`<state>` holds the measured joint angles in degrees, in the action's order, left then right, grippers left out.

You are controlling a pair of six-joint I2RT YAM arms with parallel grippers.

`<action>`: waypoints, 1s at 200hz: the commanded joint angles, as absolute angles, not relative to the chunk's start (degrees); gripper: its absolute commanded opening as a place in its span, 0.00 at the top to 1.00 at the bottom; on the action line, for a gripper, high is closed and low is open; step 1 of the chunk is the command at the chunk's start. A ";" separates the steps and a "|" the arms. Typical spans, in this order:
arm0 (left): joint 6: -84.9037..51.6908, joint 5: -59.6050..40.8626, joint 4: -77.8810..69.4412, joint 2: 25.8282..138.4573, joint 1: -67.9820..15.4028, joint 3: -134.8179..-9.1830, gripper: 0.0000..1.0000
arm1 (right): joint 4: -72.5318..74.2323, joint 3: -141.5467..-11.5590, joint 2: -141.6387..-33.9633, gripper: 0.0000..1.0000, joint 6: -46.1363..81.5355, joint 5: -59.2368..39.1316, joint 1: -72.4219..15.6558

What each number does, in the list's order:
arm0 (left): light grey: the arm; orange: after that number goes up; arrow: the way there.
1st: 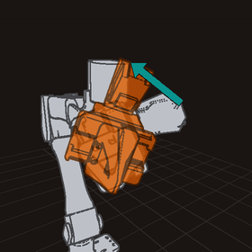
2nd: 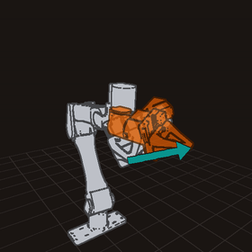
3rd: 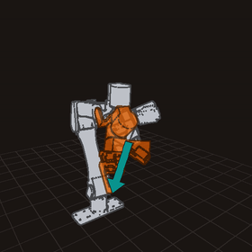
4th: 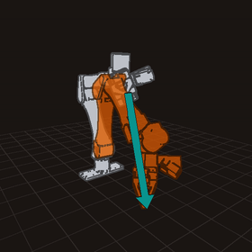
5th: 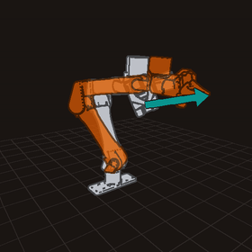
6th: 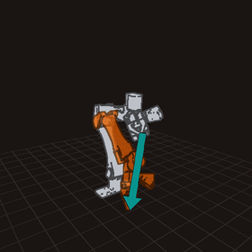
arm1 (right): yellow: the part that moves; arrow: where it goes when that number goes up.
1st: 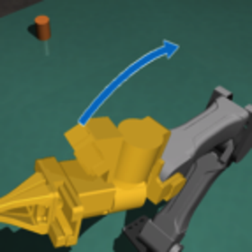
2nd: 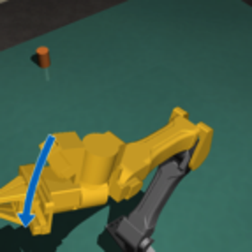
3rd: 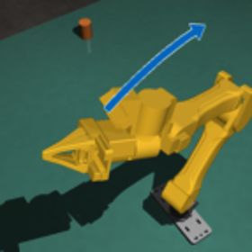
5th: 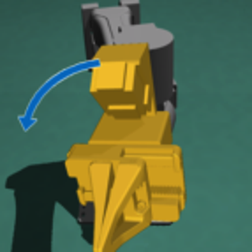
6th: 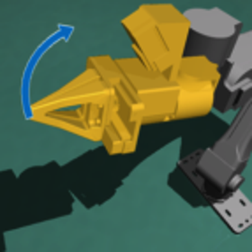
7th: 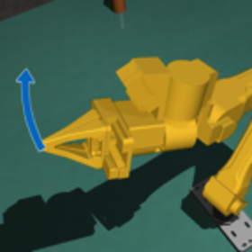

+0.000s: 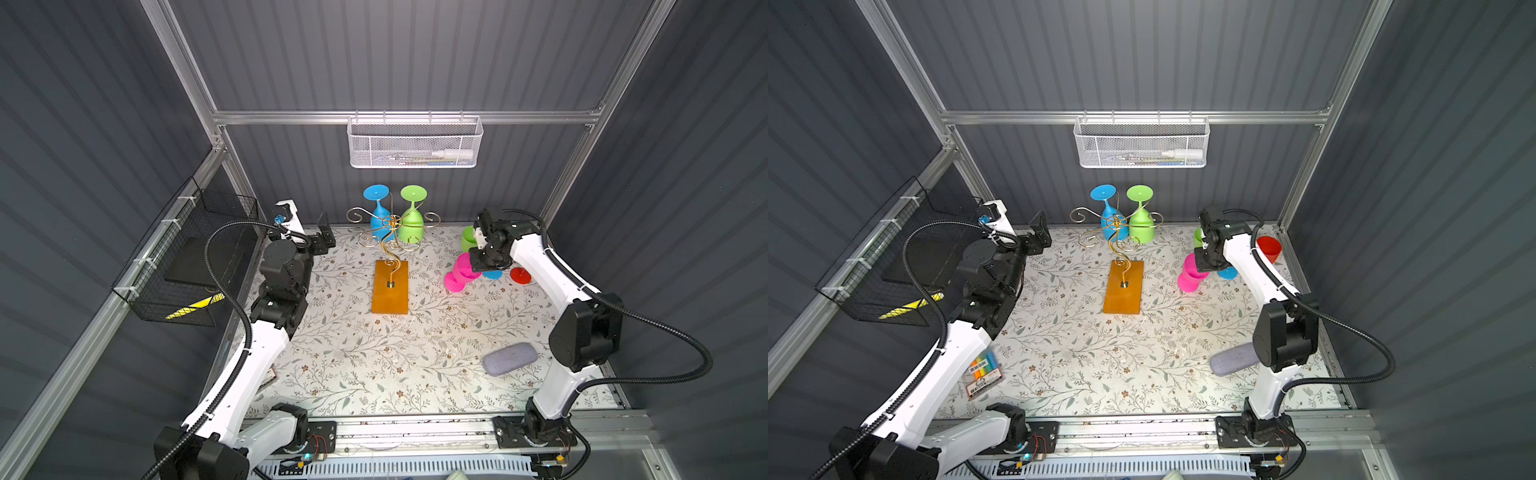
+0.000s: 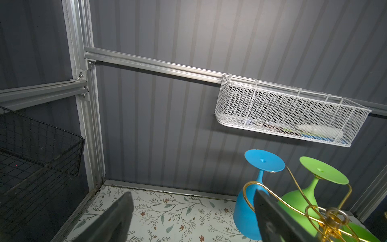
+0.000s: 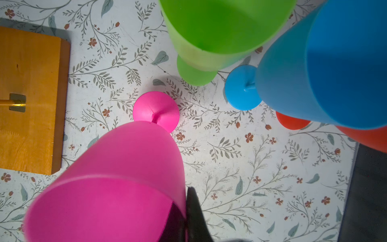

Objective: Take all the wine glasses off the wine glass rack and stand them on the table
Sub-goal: 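Set the pink glass upright, open the right gripper while the left gripper nears the rack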

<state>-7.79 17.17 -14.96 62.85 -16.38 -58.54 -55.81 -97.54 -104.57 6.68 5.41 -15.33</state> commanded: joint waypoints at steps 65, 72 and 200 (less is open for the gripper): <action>-7.91 17.97 -14.85 62.50 -15.56 -59.06 0.08 | -57.57 -101.26 -107.47 0.89 5.64 5.12 -15.63; -7.83 18.02 -14.85 62.56 -15.47 -59.13 0.08 | -57.47 -101.40 -107.38 0.89 5.60 4.88 -15.59; -8.72 18.48 -12.07 65.22 -14.12 -61.82 0.08 | -54.43 -102.41 -103.37 0.68 6.75 -3.19 -14.18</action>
<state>-7.81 18.28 -13.78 64.27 -15.07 -58.85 -55.35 -101.69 -106.69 6.44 -0.49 -14.94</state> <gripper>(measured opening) 0.923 0.279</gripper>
